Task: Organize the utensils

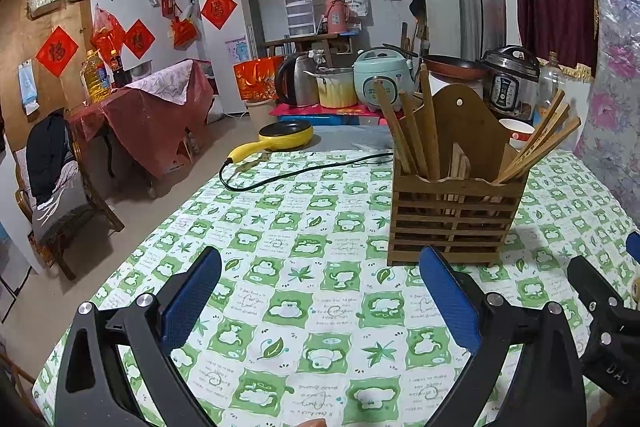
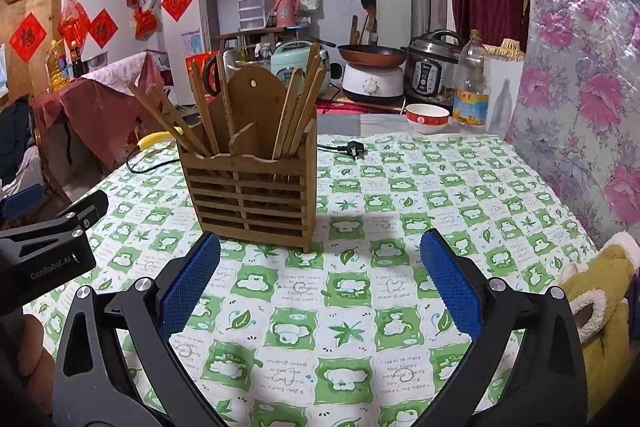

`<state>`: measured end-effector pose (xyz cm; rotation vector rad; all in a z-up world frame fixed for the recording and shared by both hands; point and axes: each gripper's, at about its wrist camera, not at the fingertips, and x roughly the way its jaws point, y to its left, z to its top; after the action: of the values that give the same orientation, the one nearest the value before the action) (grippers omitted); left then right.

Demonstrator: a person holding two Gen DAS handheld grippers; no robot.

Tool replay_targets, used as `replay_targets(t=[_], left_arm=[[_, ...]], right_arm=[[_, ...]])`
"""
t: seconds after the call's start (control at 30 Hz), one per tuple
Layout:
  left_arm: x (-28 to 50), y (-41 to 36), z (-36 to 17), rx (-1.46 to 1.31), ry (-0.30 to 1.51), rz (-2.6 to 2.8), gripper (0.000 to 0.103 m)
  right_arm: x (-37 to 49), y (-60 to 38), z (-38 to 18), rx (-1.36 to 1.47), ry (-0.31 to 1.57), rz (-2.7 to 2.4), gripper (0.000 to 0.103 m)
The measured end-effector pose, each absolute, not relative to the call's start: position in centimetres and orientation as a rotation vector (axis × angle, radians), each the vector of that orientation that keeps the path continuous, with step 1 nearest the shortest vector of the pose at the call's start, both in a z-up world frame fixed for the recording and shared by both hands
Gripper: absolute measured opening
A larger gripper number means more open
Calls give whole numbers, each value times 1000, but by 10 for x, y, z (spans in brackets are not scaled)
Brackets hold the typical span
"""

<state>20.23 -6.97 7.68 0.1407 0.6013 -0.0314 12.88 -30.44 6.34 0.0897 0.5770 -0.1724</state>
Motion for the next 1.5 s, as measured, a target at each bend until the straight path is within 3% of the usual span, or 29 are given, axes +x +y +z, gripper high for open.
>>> replay_targets(t=[1.5], left_arm=[[202, -69, 76, 136, 629, -71, 97]], right_arm=[[127, -303, 64, 96, 573, -164, 97]])
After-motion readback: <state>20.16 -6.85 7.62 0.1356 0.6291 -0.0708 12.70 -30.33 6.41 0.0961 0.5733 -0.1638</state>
